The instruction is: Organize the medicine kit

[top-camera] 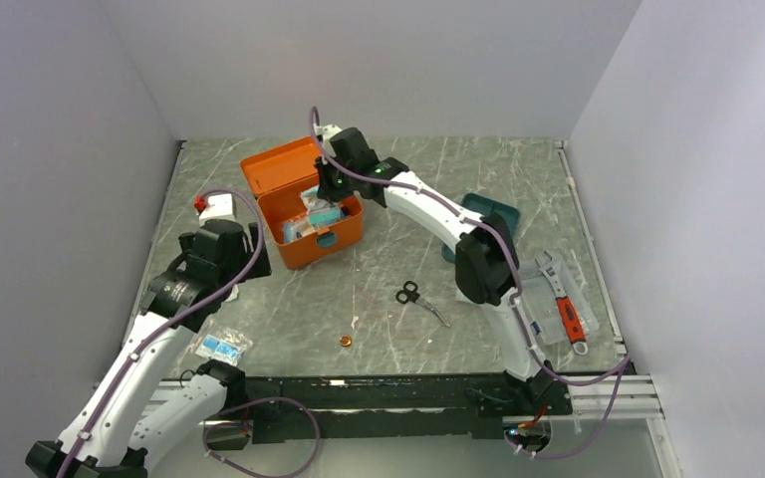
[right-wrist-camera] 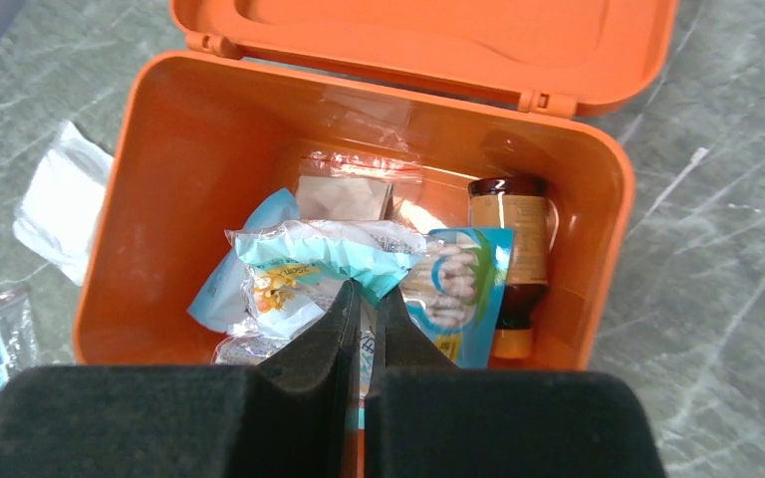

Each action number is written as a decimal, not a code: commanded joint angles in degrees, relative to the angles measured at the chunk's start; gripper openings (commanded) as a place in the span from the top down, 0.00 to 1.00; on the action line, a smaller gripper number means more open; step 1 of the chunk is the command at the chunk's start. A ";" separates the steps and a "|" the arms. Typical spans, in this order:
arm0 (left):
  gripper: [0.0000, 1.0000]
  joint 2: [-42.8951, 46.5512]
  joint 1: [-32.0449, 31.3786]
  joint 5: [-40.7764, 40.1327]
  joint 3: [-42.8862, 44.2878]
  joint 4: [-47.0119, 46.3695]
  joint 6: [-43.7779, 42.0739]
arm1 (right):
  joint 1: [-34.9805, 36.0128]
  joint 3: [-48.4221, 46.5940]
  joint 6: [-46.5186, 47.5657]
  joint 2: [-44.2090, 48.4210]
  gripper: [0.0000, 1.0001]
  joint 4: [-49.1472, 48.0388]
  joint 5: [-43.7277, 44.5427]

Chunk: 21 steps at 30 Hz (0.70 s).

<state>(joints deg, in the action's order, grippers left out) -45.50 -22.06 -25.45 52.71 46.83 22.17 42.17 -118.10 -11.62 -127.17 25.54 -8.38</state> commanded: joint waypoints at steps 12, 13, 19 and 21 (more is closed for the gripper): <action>0.01 0.68 0.27 -5.47 -3.89 11.04 18.33 | 1.58 -6.13 0.89 -7.20 0.73 -0.56 -0.19; 0.01 1.17 0.27 -5.60 -4.59 10.87 18.55 | 1.62 -5.63 0.75 -6.54 0.66 -0.65 -0.14; 0.01 1.71 0.36 -6.49 -5.68 11.01 20.17 | 2.80 -2.89 0.94 0.19 0.39 -1.81 3.29; 0.01 1.13 0.87 -6.60 -6.09 10.58 20.13 | 2.91 -2.21 0.03 2.91 0.37 -1.77 4.14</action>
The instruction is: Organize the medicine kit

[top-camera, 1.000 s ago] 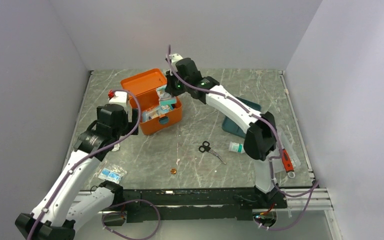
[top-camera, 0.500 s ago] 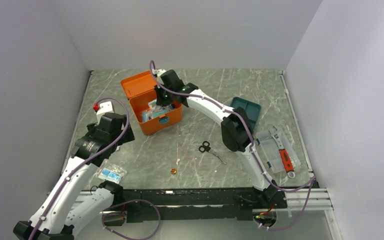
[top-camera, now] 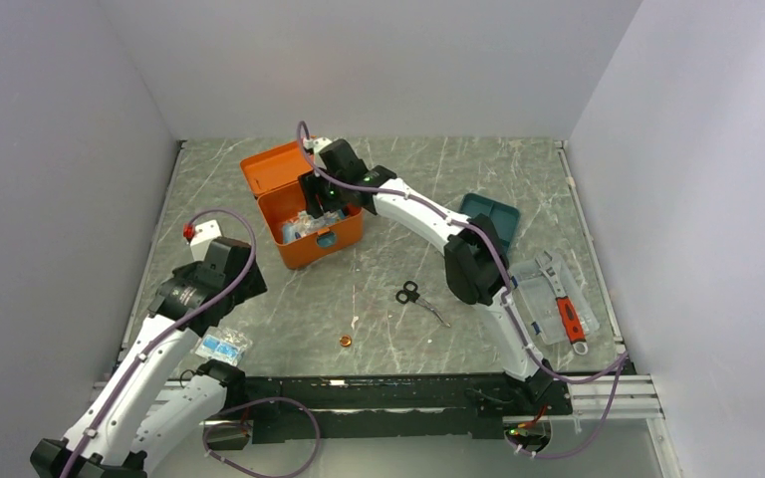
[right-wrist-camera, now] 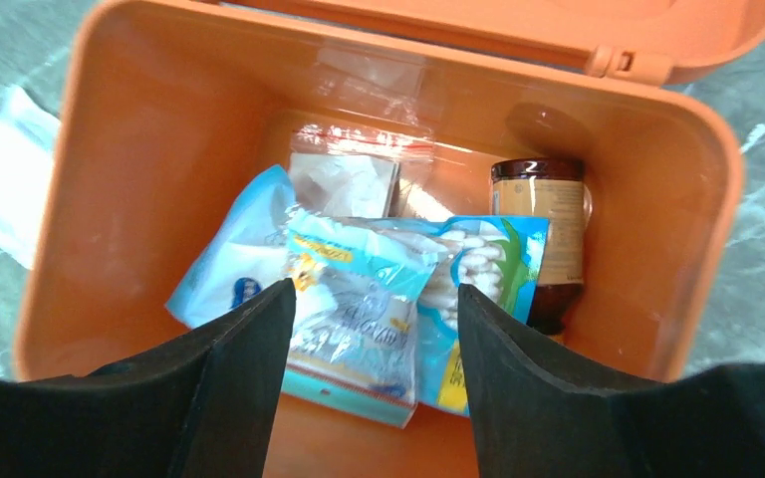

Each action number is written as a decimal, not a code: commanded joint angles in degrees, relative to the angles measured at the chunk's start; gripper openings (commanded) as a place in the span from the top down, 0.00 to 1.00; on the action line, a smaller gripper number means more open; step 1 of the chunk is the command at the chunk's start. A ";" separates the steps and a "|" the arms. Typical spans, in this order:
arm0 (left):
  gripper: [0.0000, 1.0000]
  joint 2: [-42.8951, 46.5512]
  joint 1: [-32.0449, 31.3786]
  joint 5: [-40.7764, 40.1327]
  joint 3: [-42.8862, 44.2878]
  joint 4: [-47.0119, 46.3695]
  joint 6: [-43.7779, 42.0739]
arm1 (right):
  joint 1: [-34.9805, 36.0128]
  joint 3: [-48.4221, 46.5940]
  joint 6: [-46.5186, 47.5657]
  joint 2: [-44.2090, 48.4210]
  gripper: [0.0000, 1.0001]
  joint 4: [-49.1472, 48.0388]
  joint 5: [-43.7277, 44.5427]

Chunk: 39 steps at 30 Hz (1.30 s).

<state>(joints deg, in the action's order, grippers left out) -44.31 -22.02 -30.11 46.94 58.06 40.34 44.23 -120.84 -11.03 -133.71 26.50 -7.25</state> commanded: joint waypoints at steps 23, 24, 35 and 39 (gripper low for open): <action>0.01 -14.94 24.82 15.75 -12.75 -4.56 16.00 | 4.60 22.21 2.35 39.80 0.31 -5.71 9.66; 0.01 -14.83 25.25 16.14 -13.62 -5.25 16.12 | 4.66 22.28 2.49 39.83 0.31 -5.35 9.88; 0.06 -14.21 25.36 15.38 -15.79 -6.53 17.99 | 4.99 23.95 1.37 39.24 0.31 -6.11 9.53; 0.12 -16.91 25.36 16.47 -17.38 -8.81 17.75 | 5.20 24.84 1.28 39.77 0.31 -6.26 9.89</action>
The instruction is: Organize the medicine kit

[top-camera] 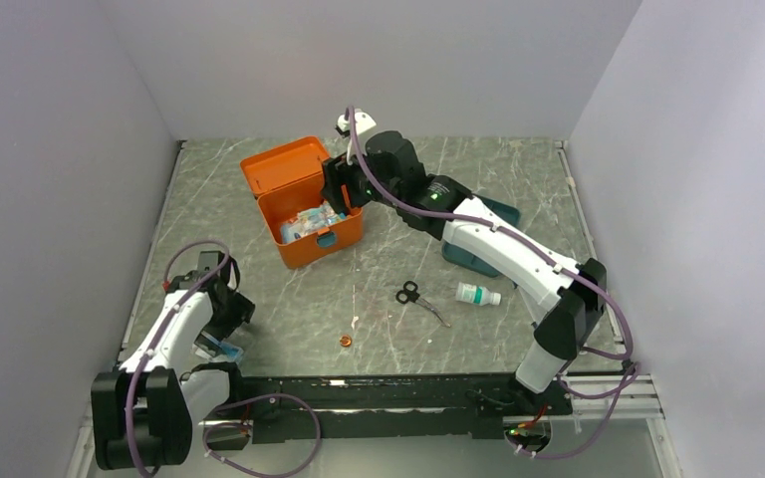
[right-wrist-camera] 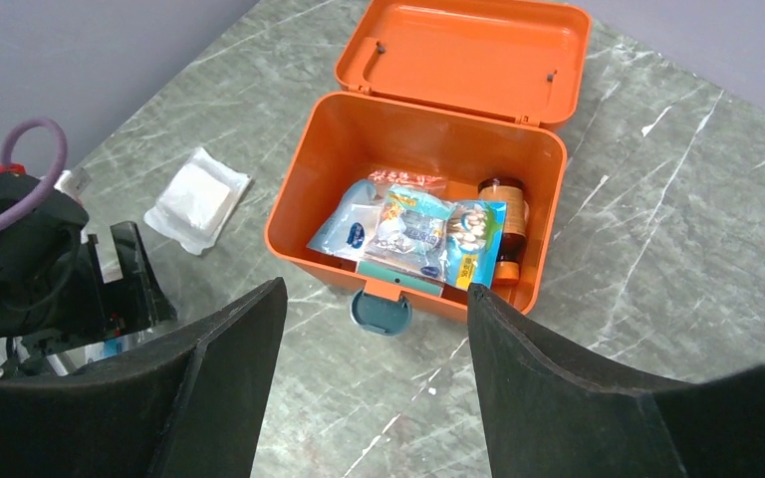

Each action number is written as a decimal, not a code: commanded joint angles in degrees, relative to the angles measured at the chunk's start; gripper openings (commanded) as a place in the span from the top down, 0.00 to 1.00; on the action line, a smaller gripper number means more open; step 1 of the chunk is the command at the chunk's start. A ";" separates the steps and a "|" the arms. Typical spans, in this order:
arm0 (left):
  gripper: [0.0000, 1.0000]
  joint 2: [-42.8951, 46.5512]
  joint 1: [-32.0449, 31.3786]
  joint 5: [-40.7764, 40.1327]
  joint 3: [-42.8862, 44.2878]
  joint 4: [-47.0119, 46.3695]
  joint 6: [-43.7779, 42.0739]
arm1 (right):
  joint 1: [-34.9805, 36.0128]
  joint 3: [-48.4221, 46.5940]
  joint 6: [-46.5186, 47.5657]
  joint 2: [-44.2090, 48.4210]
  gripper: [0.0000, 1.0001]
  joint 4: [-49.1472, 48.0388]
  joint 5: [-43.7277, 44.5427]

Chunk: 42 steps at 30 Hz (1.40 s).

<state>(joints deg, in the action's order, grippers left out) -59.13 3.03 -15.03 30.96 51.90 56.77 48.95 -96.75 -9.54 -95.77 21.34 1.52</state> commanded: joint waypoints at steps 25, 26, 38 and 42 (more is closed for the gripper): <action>1.00 -0.77 -0.17 4.92 4.58 -3.08 -8.31 | 0.45 13.33 -1.80 9.88 0.31 -6.39 4.21; 1.00 0.26 -0.44 4.83 6.08 -2.19 -9.44 | 0.47 14.35 -2.13 10.54 0.31 -6.82 4.31; 1.00 4.47 -6.44 0.53 23.98 1.27 -22.64 | 0.50 23.98 -6.32 15.79 0.32 -10.49 3.02; 1.00 4.02 -7.85 4.78 26.64 -3.13 -28.94 | 0.50 26.25 -6.99 17.20 0.33 -10.59 3.23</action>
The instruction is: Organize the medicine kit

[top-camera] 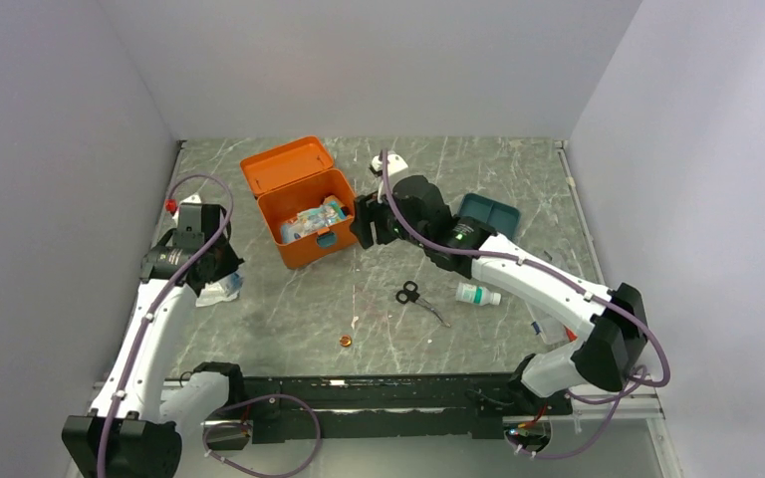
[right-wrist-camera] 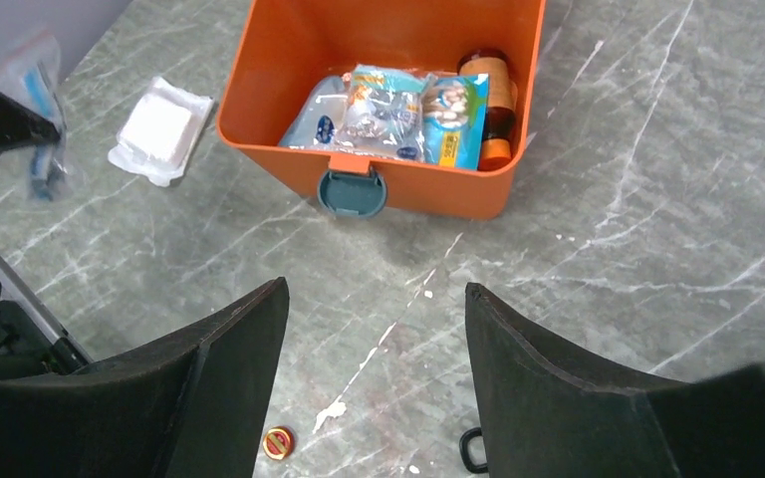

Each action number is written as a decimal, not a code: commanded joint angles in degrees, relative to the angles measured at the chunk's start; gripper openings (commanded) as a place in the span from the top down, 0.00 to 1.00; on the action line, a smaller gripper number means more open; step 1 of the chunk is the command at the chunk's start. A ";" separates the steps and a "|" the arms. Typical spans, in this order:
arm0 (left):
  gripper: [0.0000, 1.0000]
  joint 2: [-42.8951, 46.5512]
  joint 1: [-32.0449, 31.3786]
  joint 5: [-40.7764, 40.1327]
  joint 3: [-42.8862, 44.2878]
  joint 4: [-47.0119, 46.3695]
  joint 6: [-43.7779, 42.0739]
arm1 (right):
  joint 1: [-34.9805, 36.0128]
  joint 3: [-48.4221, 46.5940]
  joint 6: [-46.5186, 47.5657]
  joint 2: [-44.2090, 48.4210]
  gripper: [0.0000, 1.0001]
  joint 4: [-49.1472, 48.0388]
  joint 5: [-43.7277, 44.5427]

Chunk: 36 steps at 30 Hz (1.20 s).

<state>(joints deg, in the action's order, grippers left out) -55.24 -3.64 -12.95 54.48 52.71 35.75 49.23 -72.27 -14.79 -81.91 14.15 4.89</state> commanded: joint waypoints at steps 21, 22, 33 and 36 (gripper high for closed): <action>1.00 -26.05 -7.40 21.32 31.60 -9.48 -11.19 | 0.15 13.19 -4.73 12.81 0.33 -4.39 0.13; 1.00 -27.09 -7.43 21.30 31.73 -9.82 -10.86 | 0.17 13.77 -4.80 13.31 0.33 -4.51 0.25; 1.00 -34.75 -8.30 22.29 27.97 -14.61 -5.15 | 0.16 15.40 -5.07 15.38 0.33 -3.96 0.57; 1.00 -35.84 -8.31 21.81 27.56 -15.10 -4.39 | 0.17 15.45 -5.16 15.45 0.33 -3.69 0.56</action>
<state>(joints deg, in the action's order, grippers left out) -90.45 -11.73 8.29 82.50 40.80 29.26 49.23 -57.39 -19.11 -68.12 12.36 4.99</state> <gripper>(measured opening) 0.009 0.672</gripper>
